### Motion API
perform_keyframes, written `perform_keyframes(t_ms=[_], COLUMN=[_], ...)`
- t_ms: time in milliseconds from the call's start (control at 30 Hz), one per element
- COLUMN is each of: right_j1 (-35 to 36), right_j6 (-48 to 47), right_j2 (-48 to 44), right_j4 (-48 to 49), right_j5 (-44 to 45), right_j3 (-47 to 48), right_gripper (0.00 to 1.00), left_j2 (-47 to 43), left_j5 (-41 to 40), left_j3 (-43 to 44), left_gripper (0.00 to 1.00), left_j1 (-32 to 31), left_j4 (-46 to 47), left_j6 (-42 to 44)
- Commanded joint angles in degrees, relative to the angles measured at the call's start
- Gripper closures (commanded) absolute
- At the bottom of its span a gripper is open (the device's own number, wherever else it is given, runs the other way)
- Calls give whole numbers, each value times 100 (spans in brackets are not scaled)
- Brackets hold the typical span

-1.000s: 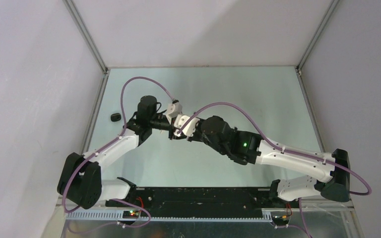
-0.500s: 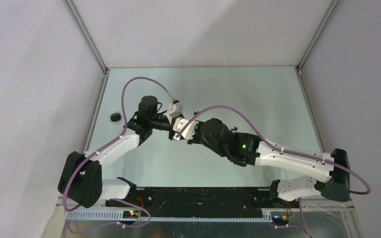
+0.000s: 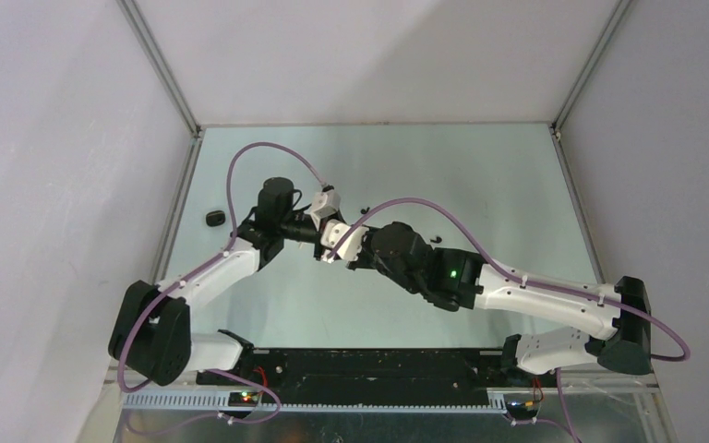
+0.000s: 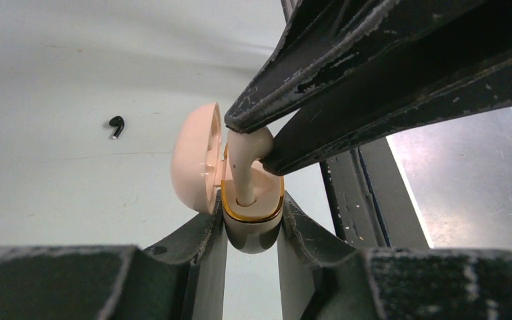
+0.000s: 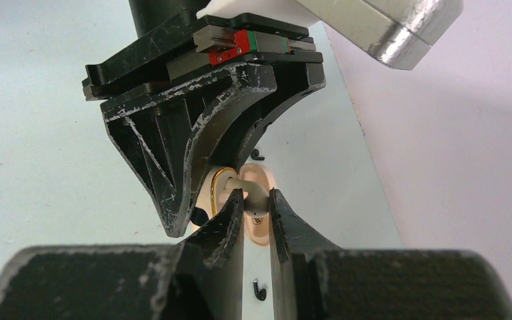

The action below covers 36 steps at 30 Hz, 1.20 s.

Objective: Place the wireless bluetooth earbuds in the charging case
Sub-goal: Place the earbud in the charging case.

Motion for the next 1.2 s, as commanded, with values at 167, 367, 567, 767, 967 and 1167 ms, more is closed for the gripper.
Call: perform_keyframes(t_ms=[167,367,567,767,967,1167], right_j1=[150,204,196,-79,-598,-1659], right_j6=[15,-29,36,507,1031,1369], right_j2=[149,182,116,-69,-217,-393], right_j4=[305,331,142,-831,-1993,-2239], right_j5=[170,223,120,-709,-2475,-3544], right_j3=[-31,-61,98,841,1760,2209], right_gripper=[98,98,72,55,48,43], left_j2=[71,14,-56,-67,-142,-415], left_j5=[219,236,201,190,174,137], left_j3=[249,193,161,218,284,360], left_gripper=[100,100,100,100,100,100], left_j1=[44,70,69,70,70,198], left_j4=[440,499,253,-74,-445,-1058], left_j6=[-475,-461,-111,234,616,1156])
